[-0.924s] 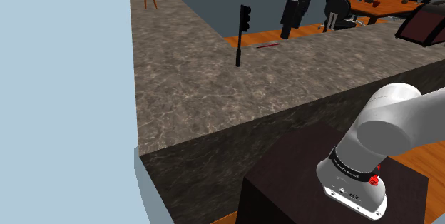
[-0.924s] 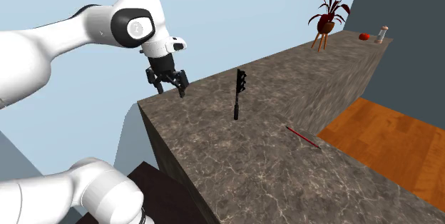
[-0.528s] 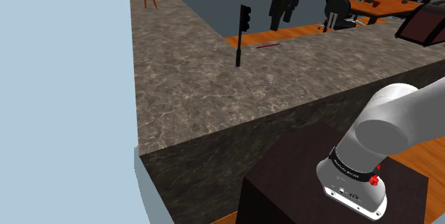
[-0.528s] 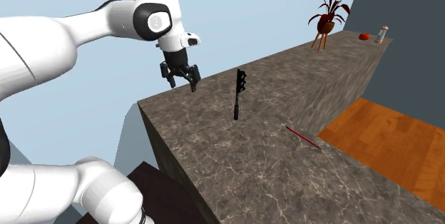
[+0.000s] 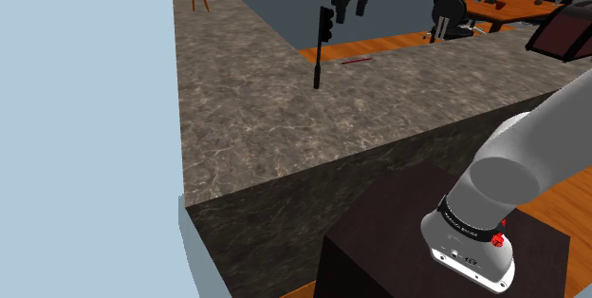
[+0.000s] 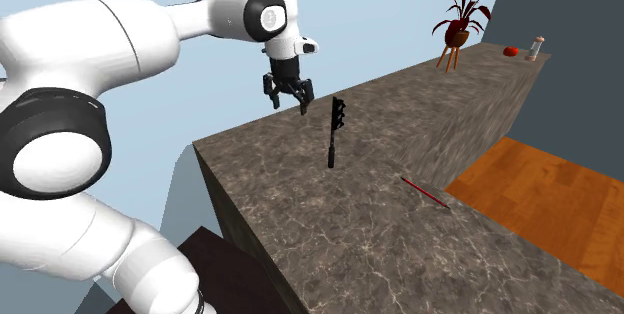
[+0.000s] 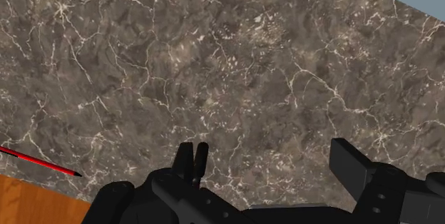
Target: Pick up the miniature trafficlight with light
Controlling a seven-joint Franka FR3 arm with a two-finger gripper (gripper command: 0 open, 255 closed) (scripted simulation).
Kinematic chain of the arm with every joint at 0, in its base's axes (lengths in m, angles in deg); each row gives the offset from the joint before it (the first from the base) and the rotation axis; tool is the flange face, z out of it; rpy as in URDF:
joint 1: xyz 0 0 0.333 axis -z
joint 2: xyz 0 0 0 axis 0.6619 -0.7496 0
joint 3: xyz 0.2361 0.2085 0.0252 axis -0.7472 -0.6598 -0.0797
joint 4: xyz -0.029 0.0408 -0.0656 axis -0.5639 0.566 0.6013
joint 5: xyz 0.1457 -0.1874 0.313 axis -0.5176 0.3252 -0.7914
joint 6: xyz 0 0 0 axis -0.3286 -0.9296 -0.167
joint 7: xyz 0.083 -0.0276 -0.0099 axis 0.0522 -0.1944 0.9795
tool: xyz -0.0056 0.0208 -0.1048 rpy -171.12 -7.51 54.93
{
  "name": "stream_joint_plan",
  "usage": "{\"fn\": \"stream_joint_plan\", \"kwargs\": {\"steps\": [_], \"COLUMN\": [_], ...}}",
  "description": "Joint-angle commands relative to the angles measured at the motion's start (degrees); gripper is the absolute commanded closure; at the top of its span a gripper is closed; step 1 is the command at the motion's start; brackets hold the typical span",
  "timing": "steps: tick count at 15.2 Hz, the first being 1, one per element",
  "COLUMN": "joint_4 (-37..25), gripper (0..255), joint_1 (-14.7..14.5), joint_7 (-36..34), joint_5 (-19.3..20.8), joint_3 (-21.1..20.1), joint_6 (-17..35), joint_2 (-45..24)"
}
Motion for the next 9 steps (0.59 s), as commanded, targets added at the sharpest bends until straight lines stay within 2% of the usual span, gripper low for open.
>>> {"fn": "stream_joint_plan", "kwargs": {"steps": [1, 5, 9], "joint_4": [-5.25, -16.66, -30.69], "gripper": [0, 0, 0], "joint_1": [0.46, 1.55, 2.83], "joint_7": [-0.63, -1.16, -1.53], "joint_5": [-0.02, -0.26, -0.95], "joint_3": [0.38, 1.59, 2.83], "joint_6": [-0.76, -3.14, -7.16], "joint_2": [-4.88, -14.62, -25.38]}}
